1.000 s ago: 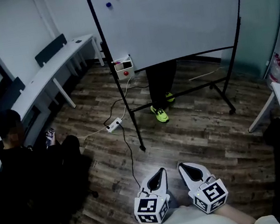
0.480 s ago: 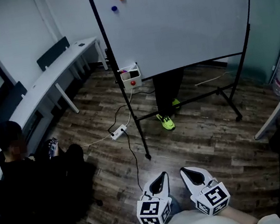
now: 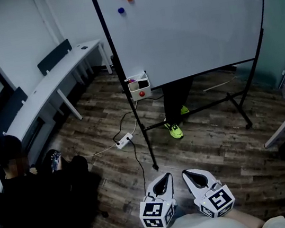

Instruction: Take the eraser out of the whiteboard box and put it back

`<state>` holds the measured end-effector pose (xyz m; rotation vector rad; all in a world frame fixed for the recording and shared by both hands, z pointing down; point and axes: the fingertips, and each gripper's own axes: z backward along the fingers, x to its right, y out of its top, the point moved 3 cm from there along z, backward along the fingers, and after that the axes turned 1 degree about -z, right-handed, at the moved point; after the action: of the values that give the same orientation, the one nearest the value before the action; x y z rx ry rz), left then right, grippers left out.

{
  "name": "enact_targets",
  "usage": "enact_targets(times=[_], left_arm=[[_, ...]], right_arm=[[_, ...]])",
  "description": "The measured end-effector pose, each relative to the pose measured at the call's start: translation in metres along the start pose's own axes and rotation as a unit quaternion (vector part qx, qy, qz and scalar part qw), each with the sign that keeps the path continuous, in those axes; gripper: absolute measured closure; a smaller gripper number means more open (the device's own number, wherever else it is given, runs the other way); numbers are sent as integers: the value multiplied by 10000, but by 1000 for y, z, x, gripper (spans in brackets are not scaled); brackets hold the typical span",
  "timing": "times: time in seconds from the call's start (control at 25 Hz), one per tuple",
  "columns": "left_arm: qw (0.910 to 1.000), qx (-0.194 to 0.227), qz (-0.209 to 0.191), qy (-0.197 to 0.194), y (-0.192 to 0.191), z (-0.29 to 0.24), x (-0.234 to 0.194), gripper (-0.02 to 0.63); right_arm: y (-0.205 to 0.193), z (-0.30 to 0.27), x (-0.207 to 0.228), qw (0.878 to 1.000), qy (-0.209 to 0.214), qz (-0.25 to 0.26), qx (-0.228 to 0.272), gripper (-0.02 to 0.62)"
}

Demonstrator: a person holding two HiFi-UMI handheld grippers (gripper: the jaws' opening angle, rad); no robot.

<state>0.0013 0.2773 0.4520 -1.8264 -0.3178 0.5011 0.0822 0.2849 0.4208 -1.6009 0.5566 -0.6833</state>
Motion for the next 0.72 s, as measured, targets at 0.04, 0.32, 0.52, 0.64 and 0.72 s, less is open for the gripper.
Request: enact_targets(times=[0.04,0.32,0.52,0.64,0.72], left_arm=[[10000,-11,7,-8,2,-4,-5,606],[9998,-103,-7,-154,18,-31,-35,606],[9998,-59,-20,-189,28,-48,-59,606],[9998,-28,-7,-189,35,-57,-75,606],[9998,-19,-10,-191,38,-61,-85,606]], right_arm=[[0,-6,2,10000,-1,-44,-72,591],[4,-45,20,9993,-103,-266,-228,591],[7,-73,26,9995,-123,-179,-224,591],[8,-92,30,9994,-97,-166,-290,591],[9,-105,32,9994,-90,-156,-309,591]])
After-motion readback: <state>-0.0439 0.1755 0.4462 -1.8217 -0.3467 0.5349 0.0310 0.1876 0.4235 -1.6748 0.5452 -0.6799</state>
